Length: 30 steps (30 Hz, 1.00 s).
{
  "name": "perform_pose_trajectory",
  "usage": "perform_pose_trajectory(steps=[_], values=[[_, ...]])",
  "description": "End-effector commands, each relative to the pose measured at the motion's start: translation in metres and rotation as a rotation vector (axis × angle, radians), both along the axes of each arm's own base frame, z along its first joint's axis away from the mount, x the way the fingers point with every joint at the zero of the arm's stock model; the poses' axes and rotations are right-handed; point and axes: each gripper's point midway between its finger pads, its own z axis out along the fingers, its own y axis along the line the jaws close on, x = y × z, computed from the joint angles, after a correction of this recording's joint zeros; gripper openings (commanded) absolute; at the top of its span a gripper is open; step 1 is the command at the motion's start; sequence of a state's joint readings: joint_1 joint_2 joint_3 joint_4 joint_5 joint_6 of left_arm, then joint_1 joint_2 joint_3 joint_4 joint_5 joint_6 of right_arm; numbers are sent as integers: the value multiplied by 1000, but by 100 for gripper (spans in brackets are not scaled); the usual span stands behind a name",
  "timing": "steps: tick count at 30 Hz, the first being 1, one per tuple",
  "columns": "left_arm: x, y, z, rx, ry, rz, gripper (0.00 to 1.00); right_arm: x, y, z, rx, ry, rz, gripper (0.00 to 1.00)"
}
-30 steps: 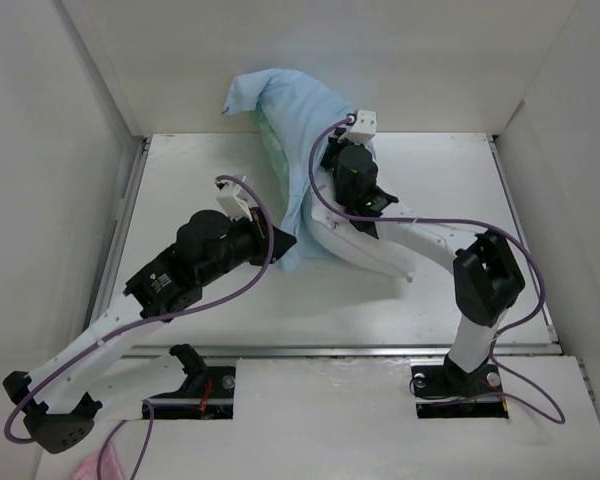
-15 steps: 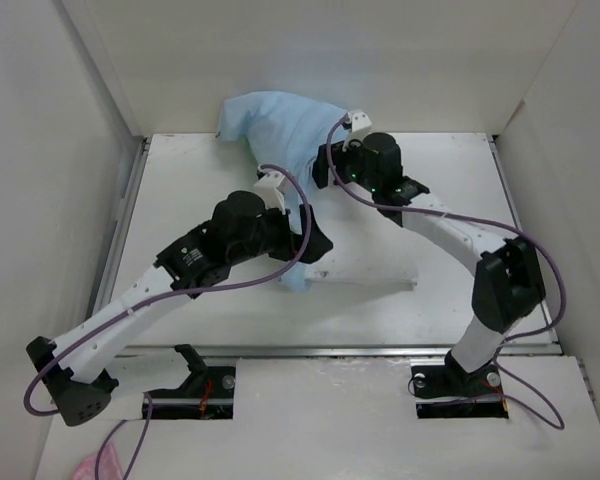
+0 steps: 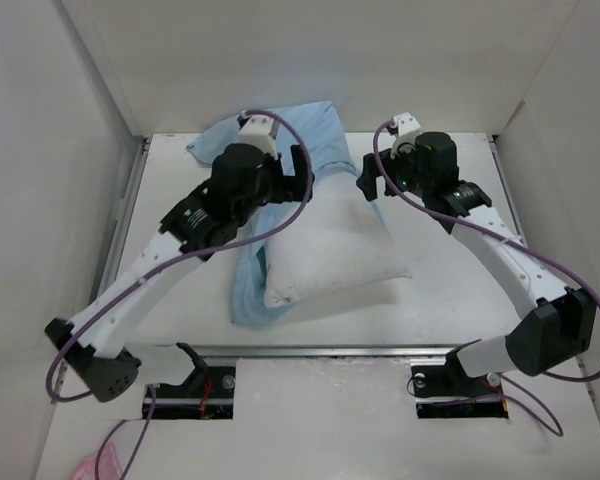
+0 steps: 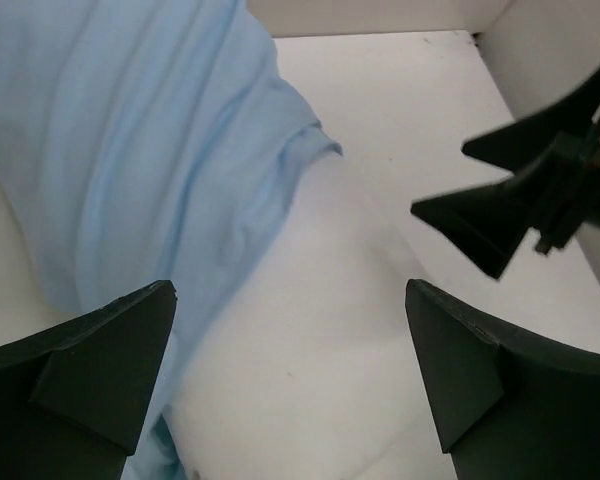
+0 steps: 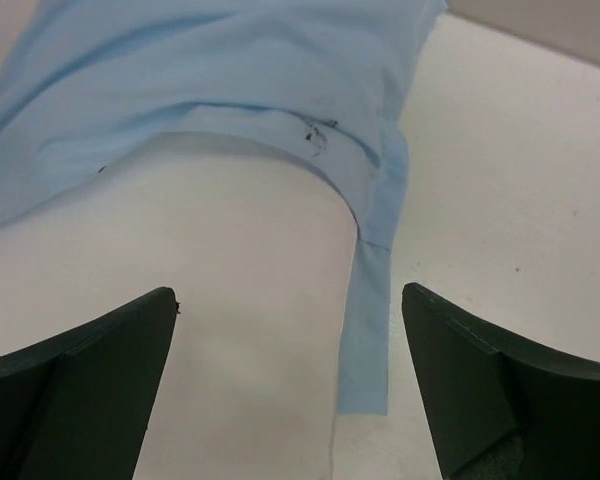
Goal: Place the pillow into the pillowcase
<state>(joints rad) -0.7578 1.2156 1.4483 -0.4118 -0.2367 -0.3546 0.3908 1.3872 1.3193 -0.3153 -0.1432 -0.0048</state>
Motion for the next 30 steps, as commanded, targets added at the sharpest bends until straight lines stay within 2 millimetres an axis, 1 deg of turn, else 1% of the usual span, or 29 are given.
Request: perform_pose_trajectory(steps=[1,2,3,4,5,6,7,8,9,10,11,12,13,14,15,17,18,19,20,21,22,24,25,26,27,28,29,30], values=[[46,-18,-18,139,-16,-15,100,-6,-5,-40,-8,132,-11,100],[56,-26,-3,141,-31,-31,100,-3,-9,-41,4,132,-37,100],[63,-37,-9,180,-16,-75,100,0,-14,-43,48,153,-92,100],[80,-52,-43,242,61,-82,100,5,-19,-45,77,159,-123,100],[81,-53,-56,285,115,-88,100,9,-32,-54,112,184,-157,100],[82,-63,-48,274,109,-110,100,17,-36,-55,153,180,-177,100],[86,-66,-64,300,141,-113,100,21,-38,-59,200,201,-194,100],[79,-74,-64,294,143,-129,100,23,-40,-63,227,218,-179,100],[73,-79,-73,305,159,-150,100,28,-38,-78,233,243,-164,100],[65,-83,-75,302,167,-179,100,28,-32,-88,244,280,-141,100],[55,-85,-70,276,164,-200,100,23,-24,-96,274,328,-70,98],[52,-89,-70,246,160,-217,100,22,-17,-100,271,340,-18,96],[40,-89,-85,237,193,-254,100,22,-10,-114,276,375,26,96],[38,-90,-91,223,202,-256,100,17,-4,-120,279,386,83,93],[44,-83,-97,212,221,-227,100,2,14,-124,294,417,185,91],[53,-70,-103,173,269,-163,100,-9,28,-129,260,401,257,91],[63,-60,-104,168,282,-120,100,-16,35,-132,245,412,281,91],[66,-53,-106,176,289,-101,100,-25,51,-132,224,408,322,91],[68,-53,-102,168,282,-86,100,-28,58,-131,209,404,340,91],[72,-47,-94,155,268,-73,100,-31,67,-126,207,389,364,91],[71,-46,-96,170,270,-78,100,-37,86,-116,216,370,430,91],[71,-43,-86,173,249,-73,100,-38,105,-109,251,380,468,91],[71,-43,-86,181,245,-78,100,-35,112,-105,257,378,475,91],[66,-41,-88,203,259,-75,100,-28,116,-93,271,358,475,91],[64,-39,-87,220,258,-58,100,-19,111,-92,288,372,429,91],[58,-39,-91,245,270,-57,100,-12,104,-93,297,377,394,91],[42,-41,-100,286,311,-72,100,0,84,-93,318,390,343,91],[32,-39,-106,309,331,-70,100,2,71,-94,334,401,306,91]])
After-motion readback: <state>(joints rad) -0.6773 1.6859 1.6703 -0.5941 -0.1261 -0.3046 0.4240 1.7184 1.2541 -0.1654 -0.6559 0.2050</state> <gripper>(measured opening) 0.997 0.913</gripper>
